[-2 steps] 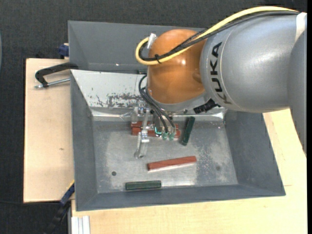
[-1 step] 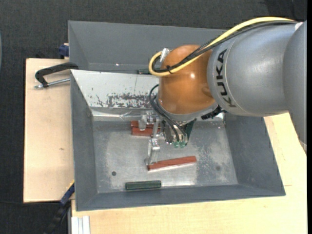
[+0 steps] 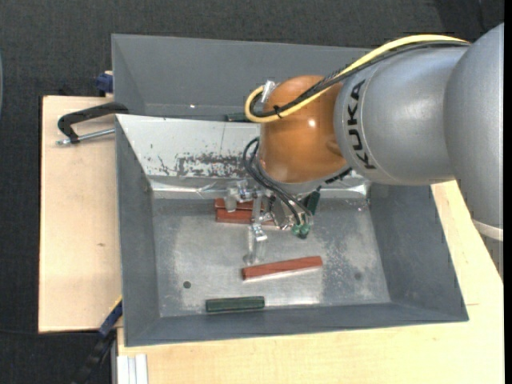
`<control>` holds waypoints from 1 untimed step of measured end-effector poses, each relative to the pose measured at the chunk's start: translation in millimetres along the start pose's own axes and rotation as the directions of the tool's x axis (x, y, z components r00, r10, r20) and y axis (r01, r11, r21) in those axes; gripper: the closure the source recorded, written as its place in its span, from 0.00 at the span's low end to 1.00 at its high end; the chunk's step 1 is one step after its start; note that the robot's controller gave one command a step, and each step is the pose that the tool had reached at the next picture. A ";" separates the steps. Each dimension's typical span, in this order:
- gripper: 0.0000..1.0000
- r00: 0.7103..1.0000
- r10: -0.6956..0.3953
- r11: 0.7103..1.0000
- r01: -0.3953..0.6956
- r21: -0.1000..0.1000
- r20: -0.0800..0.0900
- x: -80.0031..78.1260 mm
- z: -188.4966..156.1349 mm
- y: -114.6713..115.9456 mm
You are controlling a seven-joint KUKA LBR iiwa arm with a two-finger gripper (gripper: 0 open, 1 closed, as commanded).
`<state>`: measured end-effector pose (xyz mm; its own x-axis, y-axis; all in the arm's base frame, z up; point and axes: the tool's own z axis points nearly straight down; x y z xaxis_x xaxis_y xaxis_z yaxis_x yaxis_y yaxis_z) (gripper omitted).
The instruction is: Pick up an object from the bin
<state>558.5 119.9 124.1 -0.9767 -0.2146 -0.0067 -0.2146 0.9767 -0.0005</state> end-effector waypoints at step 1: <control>0.00 0.999 0.046 0.999 -0.046 -0.002 -0.003 25.7 27.6 -19.3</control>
Offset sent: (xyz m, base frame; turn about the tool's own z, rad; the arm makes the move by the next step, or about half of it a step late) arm 0.0207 -0.0405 -0.0321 0.2348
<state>537.7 95.6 96.4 -0.9855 -0.1696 -0.0040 -0.1696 0.9855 0.0016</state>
